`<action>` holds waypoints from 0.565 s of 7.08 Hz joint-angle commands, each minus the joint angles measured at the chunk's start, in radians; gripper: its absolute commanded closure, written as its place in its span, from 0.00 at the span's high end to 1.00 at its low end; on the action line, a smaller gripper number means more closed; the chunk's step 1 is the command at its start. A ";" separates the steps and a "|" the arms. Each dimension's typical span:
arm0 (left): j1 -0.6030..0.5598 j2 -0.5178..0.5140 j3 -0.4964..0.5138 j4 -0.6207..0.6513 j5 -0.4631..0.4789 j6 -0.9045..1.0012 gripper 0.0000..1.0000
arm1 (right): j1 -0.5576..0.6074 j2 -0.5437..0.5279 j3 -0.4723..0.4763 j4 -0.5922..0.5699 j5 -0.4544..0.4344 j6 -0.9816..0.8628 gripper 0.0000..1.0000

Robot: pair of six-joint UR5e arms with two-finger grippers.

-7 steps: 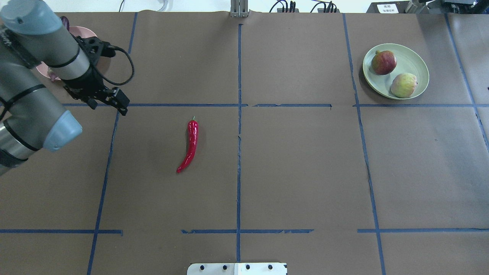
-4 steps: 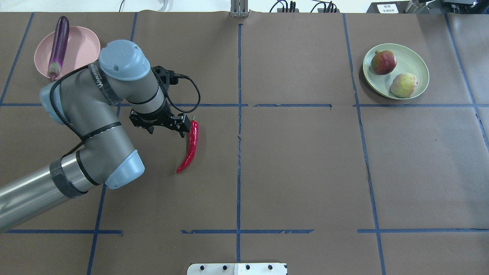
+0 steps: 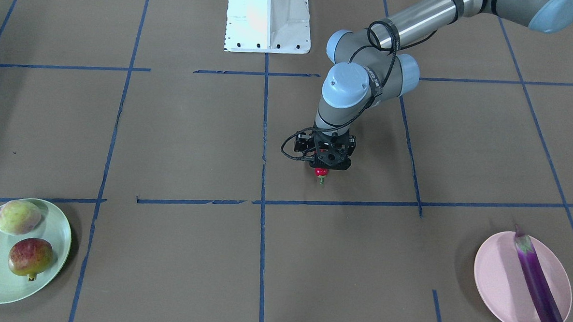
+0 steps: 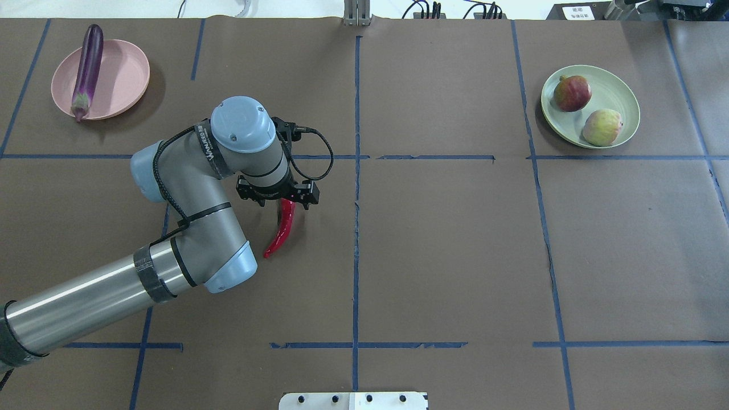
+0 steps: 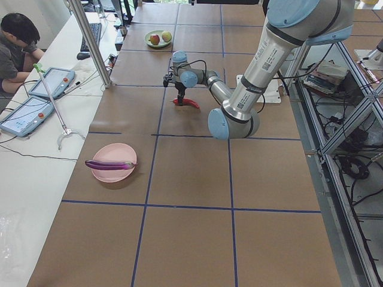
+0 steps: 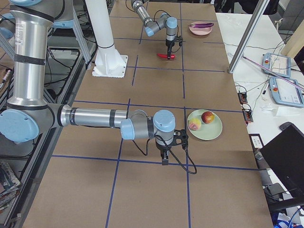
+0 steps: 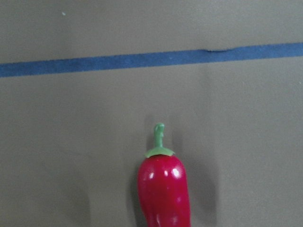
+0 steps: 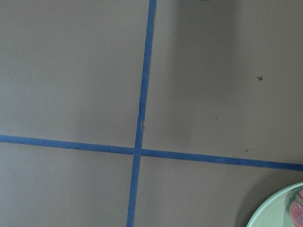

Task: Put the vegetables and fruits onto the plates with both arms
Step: 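Lower the left gripper onto the red chili pepper and grasp it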

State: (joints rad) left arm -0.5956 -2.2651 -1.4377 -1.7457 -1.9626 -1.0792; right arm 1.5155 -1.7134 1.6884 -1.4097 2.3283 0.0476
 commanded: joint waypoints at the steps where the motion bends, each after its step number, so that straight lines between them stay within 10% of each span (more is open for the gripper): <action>1: -0.001 -0.002 -0.003 -0.003 0.002 -0.007 0.00 | -0.001 0.000 -0.003 0.002 -0.004 0.000 1.00; 4: -0.158 0.005 -0.007 0.012 -0.120 -0.005 0.00 | -0.001 -0.003 -0.012 0.008 -0.004 -0.002 1.00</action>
State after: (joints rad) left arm -0.6624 -2.2656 -1.4449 -1.7427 -2.0036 -1.0850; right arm 1.5142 -1.7152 1.6820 -1.4063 2.3241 0.0466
